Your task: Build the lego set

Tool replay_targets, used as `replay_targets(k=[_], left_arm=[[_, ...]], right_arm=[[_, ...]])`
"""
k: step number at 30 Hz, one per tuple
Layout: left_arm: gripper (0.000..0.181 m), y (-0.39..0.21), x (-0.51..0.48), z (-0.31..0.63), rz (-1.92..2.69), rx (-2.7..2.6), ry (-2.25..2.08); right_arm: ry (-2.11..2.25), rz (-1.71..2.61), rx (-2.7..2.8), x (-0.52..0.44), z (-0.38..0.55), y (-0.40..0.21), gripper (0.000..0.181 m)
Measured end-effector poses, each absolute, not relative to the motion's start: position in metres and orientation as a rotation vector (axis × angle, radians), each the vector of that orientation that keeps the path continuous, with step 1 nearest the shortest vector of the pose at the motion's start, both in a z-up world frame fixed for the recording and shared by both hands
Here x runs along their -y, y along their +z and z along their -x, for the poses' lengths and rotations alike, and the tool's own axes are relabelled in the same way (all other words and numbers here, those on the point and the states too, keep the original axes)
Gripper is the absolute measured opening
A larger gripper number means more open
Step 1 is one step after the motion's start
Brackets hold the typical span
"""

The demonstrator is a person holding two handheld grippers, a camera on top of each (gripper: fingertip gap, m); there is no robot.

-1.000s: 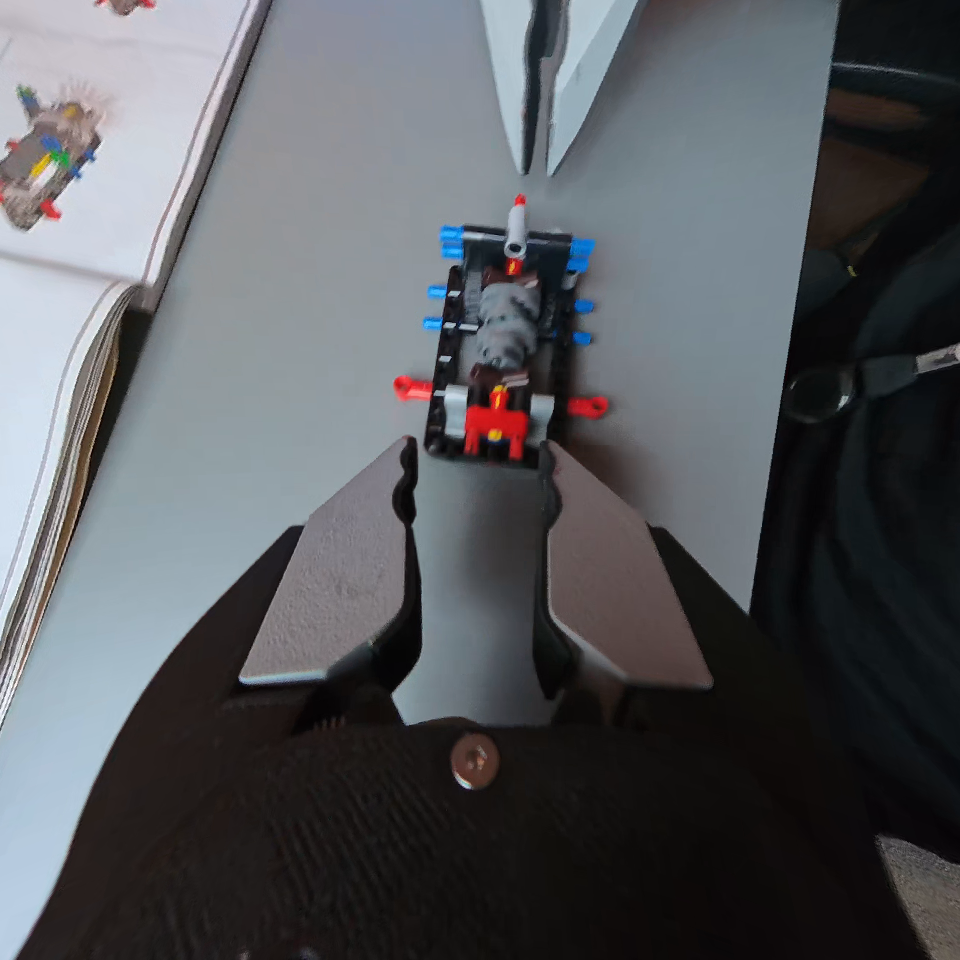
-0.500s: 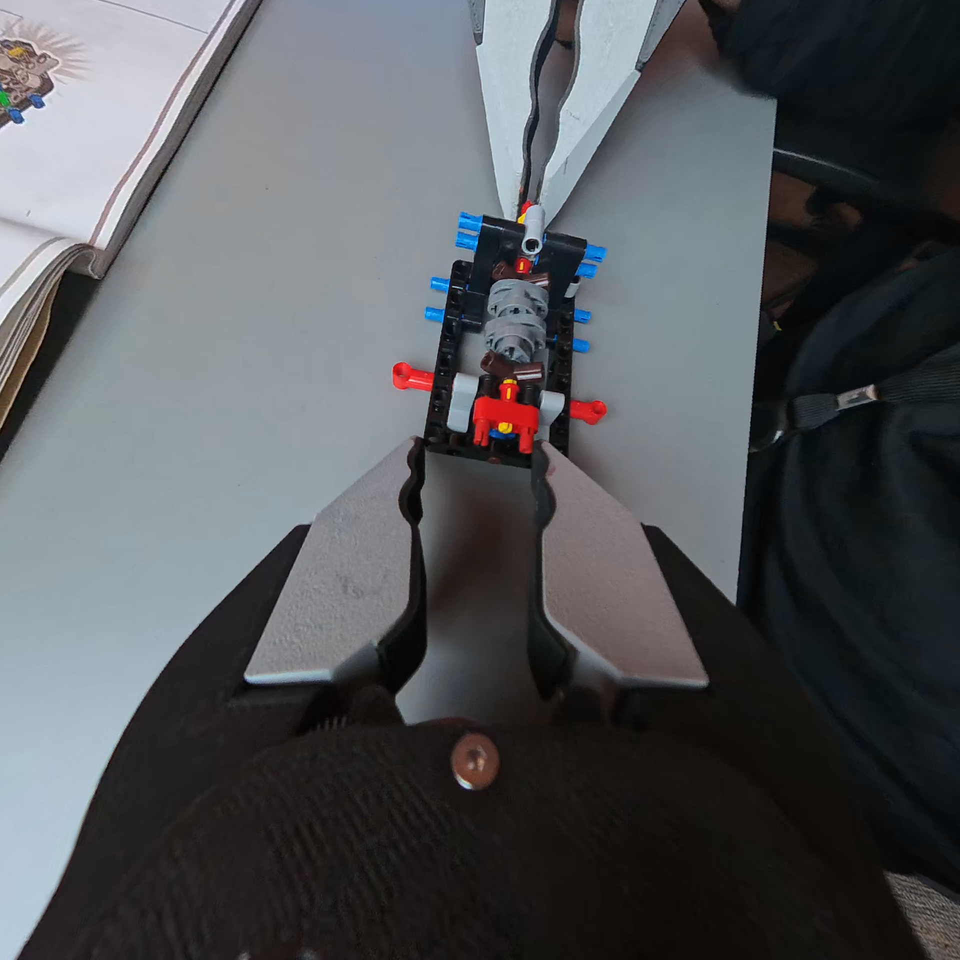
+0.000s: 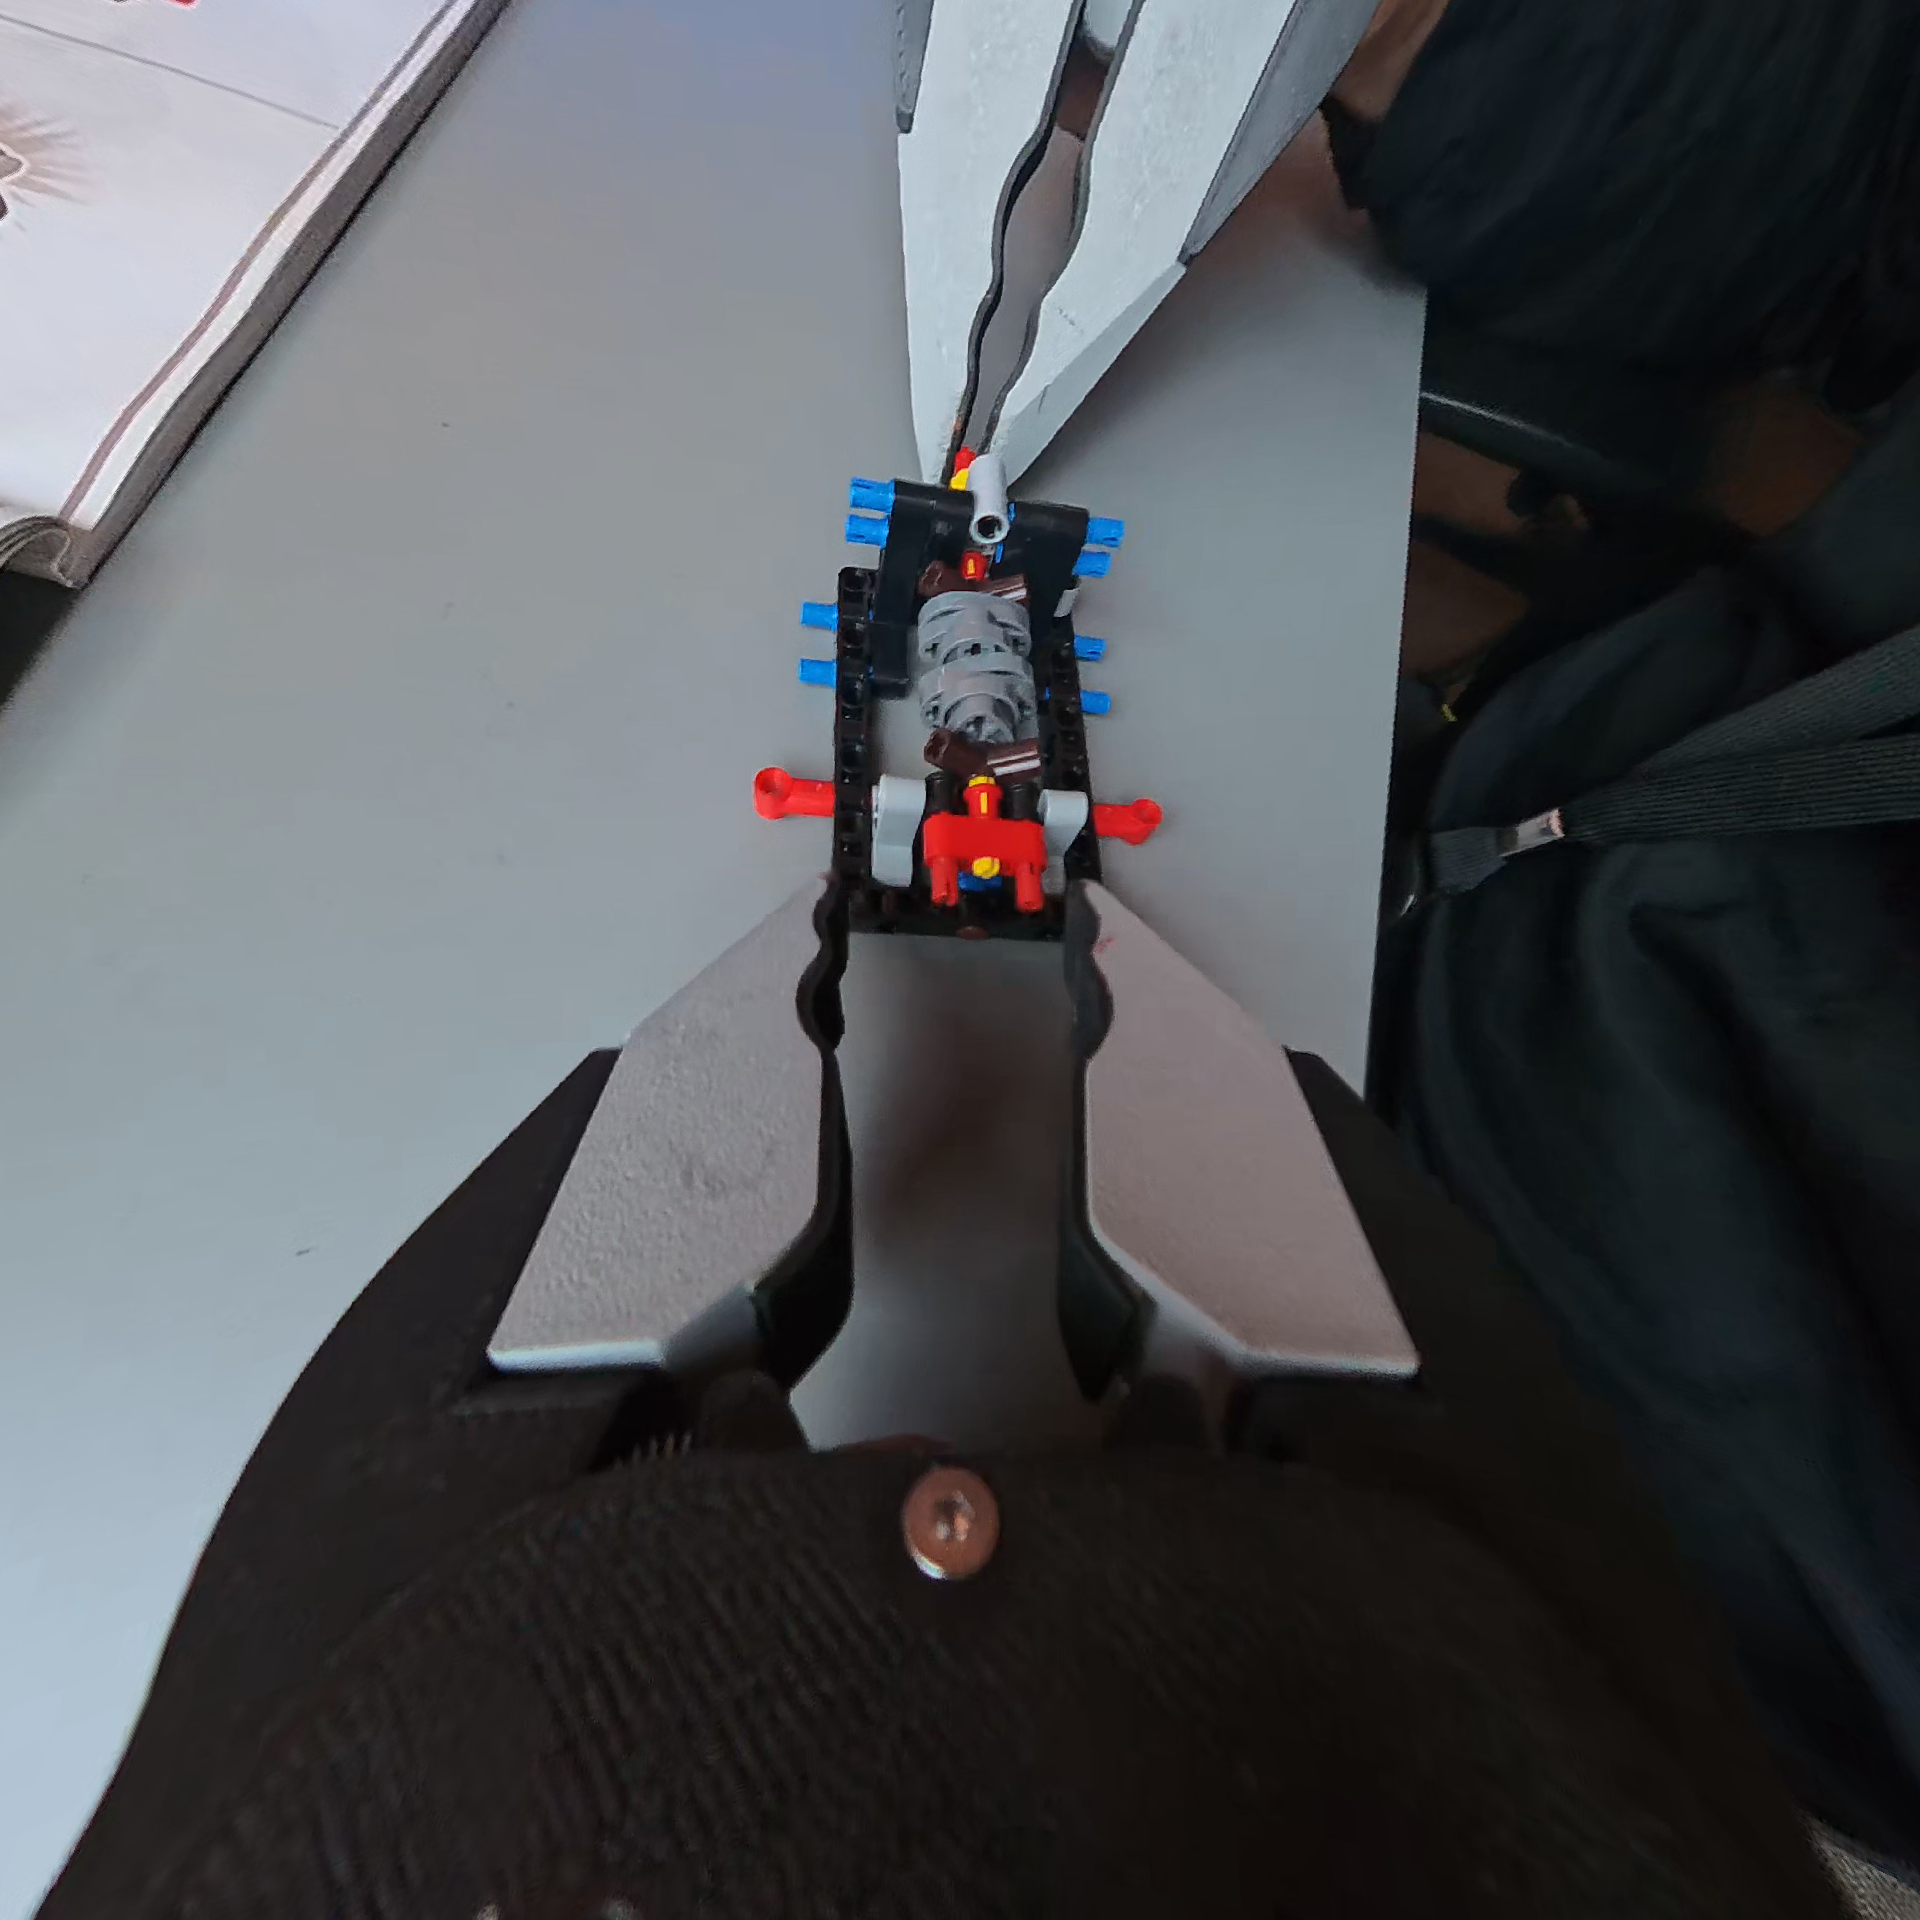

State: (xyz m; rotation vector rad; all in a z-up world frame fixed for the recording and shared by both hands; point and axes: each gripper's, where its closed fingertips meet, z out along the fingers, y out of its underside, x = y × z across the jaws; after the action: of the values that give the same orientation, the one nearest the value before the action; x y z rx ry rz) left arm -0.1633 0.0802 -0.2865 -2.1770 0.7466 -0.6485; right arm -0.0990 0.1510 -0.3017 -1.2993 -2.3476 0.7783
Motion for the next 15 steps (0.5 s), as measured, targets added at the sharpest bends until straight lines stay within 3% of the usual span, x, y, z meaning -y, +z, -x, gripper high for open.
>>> replay_targets(k=[5, 15], left_arm=[[0.031, -0.289, -0.082, 0.153, 2.18, -0.767, -0.642], [0.035, -0.29, -0.083, 0.147, 2.201, -0.759, -0.639]], right_arm=[[0.789, 1.338, 2.321, -0.152, 0.099, -0.303, 0.006], [0.735, 1.309, 2.322, -0.154, 0.093, -0.301, 0.0]])
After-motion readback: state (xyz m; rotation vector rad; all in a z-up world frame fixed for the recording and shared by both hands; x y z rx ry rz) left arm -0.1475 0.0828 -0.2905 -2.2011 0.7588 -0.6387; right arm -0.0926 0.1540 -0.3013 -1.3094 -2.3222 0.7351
